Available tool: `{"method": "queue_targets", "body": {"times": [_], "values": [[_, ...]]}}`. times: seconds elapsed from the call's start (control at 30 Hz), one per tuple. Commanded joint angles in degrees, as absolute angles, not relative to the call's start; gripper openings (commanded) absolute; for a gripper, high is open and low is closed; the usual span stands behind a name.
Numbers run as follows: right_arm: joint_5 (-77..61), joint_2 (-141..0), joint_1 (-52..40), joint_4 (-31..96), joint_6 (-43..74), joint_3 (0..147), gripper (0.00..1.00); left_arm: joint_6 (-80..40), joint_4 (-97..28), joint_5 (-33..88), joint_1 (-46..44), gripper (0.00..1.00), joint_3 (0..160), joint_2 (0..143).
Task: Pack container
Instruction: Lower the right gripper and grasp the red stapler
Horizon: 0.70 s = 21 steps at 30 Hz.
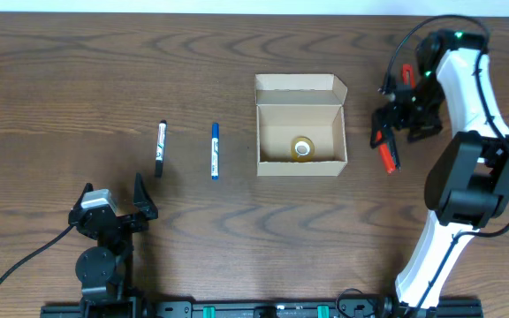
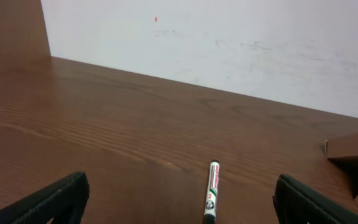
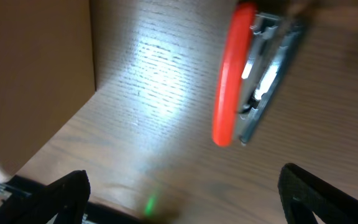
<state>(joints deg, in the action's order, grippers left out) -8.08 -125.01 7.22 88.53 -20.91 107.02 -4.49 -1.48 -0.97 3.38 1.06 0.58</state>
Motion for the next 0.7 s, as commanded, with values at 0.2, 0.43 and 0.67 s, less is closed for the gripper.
{"method": "queue_targets", "body": {"times": [0.2, 0.43, 0.67], "values": [[-8.54, -112.05, 6.92, 81.76, -20.23, 94.67, 0.96, -4.49, -4.43, -0.43, 3.73, 0.95, 0.27, 0.19], [-7.25, -110.56, 9.04, 79.07, -26.55, 91.57, 0.99, -4.49, -4.43, -0.43, 3.73, 0.95, 0.27, 0.19], [-2.68, -110.56, 11.4, 76.73, -29.15, 91.0, 0.99, -4.49, -4.43, -0.43, 3.73, 0.95, 0.27, 0.19]]}}
